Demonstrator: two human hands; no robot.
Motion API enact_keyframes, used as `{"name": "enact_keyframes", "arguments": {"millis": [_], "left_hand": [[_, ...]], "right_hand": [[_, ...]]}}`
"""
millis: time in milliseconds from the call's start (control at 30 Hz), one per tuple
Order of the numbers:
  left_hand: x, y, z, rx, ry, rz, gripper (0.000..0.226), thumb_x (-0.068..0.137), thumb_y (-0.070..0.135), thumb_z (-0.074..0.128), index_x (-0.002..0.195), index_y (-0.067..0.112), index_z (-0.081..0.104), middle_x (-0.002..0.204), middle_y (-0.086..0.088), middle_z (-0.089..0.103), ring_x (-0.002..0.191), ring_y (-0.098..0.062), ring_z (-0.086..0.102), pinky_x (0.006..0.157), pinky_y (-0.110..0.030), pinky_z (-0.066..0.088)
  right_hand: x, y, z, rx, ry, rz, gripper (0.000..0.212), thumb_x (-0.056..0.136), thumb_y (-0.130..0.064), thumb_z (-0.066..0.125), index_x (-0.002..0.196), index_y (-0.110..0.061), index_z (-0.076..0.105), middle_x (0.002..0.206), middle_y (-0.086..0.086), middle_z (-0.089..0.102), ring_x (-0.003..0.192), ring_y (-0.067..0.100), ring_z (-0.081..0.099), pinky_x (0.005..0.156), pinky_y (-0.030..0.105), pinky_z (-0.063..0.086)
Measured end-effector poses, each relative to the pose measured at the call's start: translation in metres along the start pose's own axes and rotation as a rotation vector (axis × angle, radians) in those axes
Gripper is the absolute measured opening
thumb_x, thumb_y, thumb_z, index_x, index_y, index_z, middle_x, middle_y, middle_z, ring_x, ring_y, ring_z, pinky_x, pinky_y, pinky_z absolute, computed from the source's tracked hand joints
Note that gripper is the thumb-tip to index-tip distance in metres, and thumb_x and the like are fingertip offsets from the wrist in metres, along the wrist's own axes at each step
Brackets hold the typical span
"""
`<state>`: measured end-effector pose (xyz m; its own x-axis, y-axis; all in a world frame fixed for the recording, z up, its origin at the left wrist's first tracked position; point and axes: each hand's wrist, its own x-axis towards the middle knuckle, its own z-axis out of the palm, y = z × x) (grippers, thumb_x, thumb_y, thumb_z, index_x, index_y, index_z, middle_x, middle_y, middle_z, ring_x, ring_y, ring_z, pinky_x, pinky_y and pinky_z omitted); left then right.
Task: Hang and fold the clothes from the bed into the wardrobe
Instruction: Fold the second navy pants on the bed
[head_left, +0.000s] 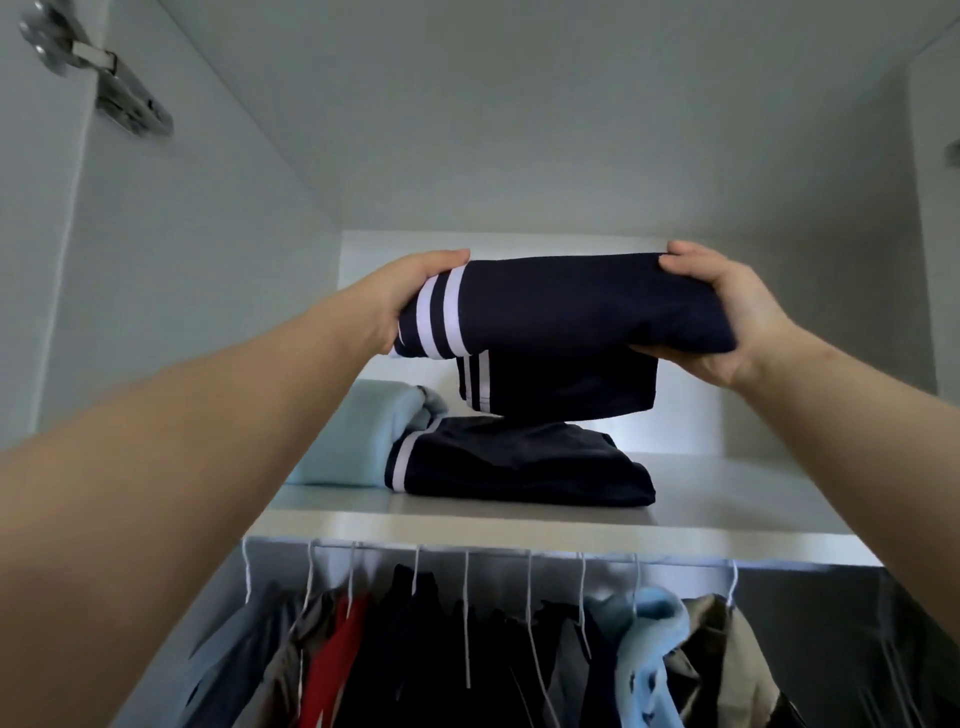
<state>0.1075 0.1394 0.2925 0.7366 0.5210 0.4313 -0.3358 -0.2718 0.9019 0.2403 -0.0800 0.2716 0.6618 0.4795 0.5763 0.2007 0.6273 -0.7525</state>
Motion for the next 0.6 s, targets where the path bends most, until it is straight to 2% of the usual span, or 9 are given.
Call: {"name": "enact_keyframes", "arguments": {"millis": [67,133,200,267,367,433,500,600], "left_hand": [[0.021,-0.007,0.004,-0.039,0.026,0.04,0.02,0.082,0.037,0.065,0.078,0.018,0.067,0.065,0.0,0.071,0.055,-0.017,0.067,0.055,-0.025,0.052],[0.038,-0.012,0.006,-0.061,0.062,0.092,0.022,0.081,0.037,0.066,0.092,0.018,0.067,0.077,0.0,0.072,0.064,-0.018,0.069,0.059,-0.027,0.052],[0.059,-0.015,0.008,-0.06,0.122,0.18,0.036,0.08,0.037,0.068,0.112,0.021,0.062,0.094,0.0,0.071,0.079,-0.019,0.069,0.065,-0.03,0.052],[0.074,-0.021,0.007,-0.017,0.173,0.233,0.043,0.08,0.037,0.069,0.119,0.023,0.058,0.102,-0.001,0.07,0.086,-0.019,0.069,0.067,-0.03,0.053],[0.084,-0.045,0.0,0.05,0.204,0.171,0.039,0.081,0.035,0.069,0.116,0.022,0.056,0.104,-0.003,0.069,0.086,-0.017,0.067,0.069,-0.03,0.052],[0.088,-0.059,-0.002,0.083,0.201,0.104,0.039,0.083,0.032,0.067,0.117,0.019,0.056,0.104,-0.004,0.068,0.085,-0.017,0.066,0.069,-0.029,0.051],[0.094,-0.066,-0.002,0.089,0.204,0.059,0.043,0.084,0.03,0.066,0.123,0.015,0.054,0.109,-0.007,0.067,0.09,-0.021,0.065,0.075,-0.031,0.051],[0.101,-0.06,-0.001,0.102,0.209,0.046,0.044,0.087,0.03,0.063,0.126,0.013,0.052,0.114,-0.009,0.065,0.097,-0.024,0.063,0.084,-0.035,0.05]], "right_hand": [[0.018,0.011,-0.004,0.059,0.006,-0.039,0.019,0.088,-0.01,0.054,0.094,-0.028,0.053,0.091,0.001,0.059,0.07,0.017,0.061,0.056,0.027,0.054],[0.034,0.019,-0.006,0.135,0.013,-0.08,0.019,0.087,-0.007,0.053,0.094,-0.025,0.054,0.086,0.002,0.059,0.063,0.016,0.062,0.049,0.021,0.051],[0.054,0.025,-0.009,0.193,0.011,-0.111,0.02,0.087,-0.006,0.053,0.094,-0.024,0.055,0.084,0.003,0.06,0.057,0.014,0.064,0.048,0.02,0.05],[0.072,0.037,-0.014,0.163,0.015,-0.116,0.02,0.086,-0.006,0.055,0.093,-0.026,0.056,0.087,0.003,0.061,0.06,0.014,0.065,0.049,0.019,0.05],[0.086,0.063,-0.025,-0.003,0.013,-0.067,0.023,0.084,-0.008,0.058,0.095,-0.028,0.057,0.094,0.003,0.061,0.072,0.016,0.063,0.05,0.019,0.049],[0.091,0.077,-0.033,-0.075,-0.007,-0.005,0.023,0.085,-0.009,0.059,0.096,-0.029,0.056,0.095,0.002,0.061,0.073,0.015,0.062,0.05,0.019,0.049],[0.097,0.086,-0.036,-0.067,-0.011,0.046,0.022,0.085,-0.01,0.059,0.095,-0.029,0.055,0.093,0.001,0.061,0.07,0.014,0.062,0.047,0.018,0.049],[0.108,0.085,-0.033,-0.026,0.006,0.015,0.021,0.085,-0.008,0.059,0.092,-0.028,0.055,0.09,0.002,0.06,0.069,0.015,0.061,0.045,0.017,0.049]]}}
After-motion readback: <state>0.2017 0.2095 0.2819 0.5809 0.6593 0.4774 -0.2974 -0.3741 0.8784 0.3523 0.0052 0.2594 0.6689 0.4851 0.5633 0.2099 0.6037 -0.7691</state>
